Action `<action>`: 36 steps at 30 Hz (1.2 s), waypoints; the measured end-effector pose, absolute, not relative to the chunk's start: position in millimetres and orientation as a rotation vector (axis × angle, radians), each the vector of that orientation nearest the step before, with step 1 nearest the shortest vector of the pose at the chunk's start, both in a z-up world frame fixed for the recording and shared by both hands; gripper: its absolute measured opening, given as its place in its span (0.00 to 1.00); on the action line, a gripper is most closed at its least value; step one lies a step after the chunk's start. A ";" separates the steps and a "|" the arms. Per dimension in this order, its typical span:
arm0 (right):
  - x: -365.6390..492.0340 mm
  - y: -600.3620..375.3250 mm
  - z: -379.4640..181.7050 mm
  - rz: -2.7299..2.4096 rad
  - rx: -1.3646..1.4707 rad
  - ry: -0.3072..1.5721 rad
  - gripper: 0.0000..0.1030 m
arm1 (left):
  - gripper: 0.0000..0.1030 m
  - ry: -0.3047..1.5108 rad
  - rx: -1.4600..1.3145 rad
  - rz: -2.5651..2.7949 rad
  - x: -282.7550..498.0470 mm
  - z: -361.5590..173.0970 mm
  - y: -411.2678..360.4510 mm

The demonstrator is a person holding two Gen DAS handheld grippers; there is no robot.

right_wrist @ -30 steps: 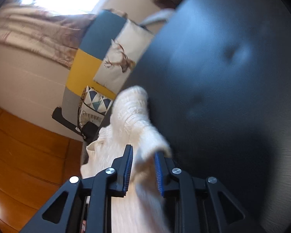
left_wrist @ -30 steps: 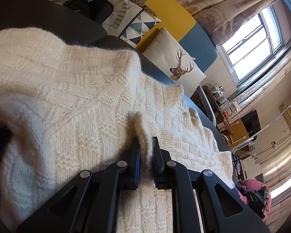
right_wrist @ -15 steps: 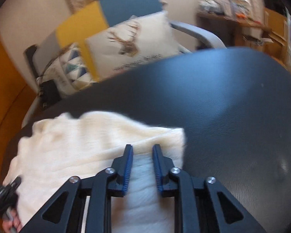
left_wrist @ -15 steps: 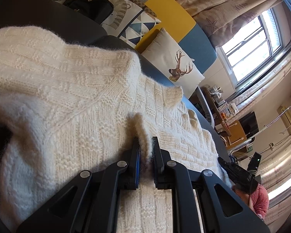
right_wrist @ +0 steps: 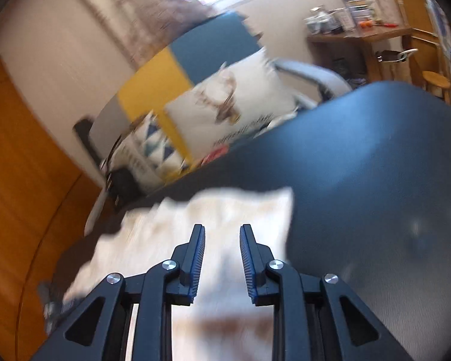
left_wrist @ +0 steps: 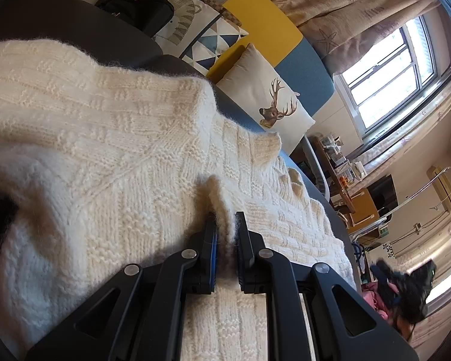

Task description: Fold clothes

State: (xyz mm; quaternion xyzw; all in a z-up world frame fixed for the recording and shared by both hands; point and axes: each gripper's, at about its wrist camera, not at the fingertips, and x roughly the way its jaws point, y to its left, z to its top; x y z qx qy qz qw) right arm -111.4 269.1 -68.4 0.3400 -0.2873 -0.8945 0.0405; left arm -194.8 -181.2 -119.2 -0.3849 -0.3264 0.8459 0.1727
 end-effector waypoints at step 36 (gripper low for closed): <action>-79.4 303.2 -110.8 -2.915 1.224 -0.756 0.10 | 0.12 -0.931 -1.088 2.391 -195.9 -120.2 -179.9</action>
